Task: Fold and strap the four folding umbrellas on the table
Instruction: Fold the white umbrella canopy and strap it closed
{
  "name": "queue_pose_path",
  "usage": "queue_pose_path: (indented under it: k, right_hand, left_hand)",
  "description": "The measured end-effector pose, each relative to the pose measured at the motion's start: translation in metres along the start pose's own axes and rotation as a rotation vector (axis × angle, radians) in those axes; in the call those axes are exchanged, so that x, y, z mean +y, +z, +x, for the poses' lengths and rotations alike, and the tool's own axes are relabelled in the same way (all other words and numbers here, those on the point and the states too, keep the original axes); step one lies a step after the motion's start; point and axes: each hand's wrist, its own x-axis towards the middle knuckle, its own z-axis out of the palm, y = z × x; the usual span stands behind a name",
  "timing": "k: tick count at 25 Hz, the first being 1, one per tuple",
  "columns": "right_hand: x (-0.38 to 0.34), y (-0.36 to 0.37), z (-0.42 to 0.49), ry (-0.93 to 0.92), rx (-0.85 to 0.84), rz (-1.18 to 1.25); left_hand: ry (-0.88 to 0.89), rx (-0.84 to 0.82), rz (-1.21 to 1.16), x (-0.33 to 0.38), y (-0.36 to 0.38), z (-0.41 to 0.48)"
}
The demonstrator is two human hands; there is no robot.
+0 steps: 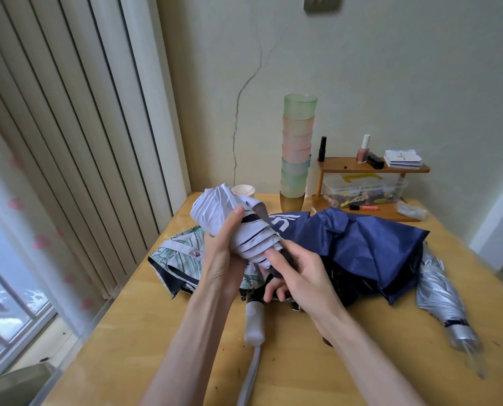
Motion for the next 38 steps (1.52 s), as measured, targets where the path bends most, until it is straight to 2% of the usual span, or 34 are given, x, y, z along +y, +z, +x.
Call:
queue_pose_path:
  k: [5,8,12,15,18,23,26,30,35,38]
  right_hand:
    - [-0.007,-0.004,-0.002,0.147,-0.067,0.089]
    - [-0.007,-0.002,-0.002,0.047,-0.030,0.033]
    - [-0.001,-0.004,0.001,-0.100,0.009,-0.194]
    - [-0.002,-0.008,0.003,0.006,-0.030,-0.070]
    - [-0.004,-0.006,0.002,0.104,-0.093,0.007]
    - [-0.002,0.000,0.000,-0.152,-0.028,-0.047]
    - [0.003,0.000,0.004,-0.105,-0.018,-0.001]
    - [0.006,-0.003,0.007,0.027,-0.027,0.135]
    - [0.006,0.001,0.005,-0.169,-0.002,-0.060]
    - [0.004,0.001,0.009,-0.195,-0.005,-0.095]
  left_hand:
    - [-0.111,-0.031,0.023,0.002,0.002,-0.004]
    - [-0.037,0.043,-0.015,0.003,0.002,0.000]
    - [-0.040,0.069,-0.013,0.003,0.001,0.004]
    - [-0.011,-0.039,-0.068,0.001,0.000,0.006]
    - [-0.031,-0.003,-0.080,0.001,0.002,0.005]
    - [0.068,0.030,-0.078,0.003,0.004,0.004]
    - [0.120,0.001,-0.087,0.001,0.006,0.002]
    - [0.086,-0.016,-0.054,0.002,0.007,-0.001]
    - [0.116,0.136,-0.004,0.002,0.009,0.003]
    - [0.120,0.086,-0.014,0.001,0.009,0.002]
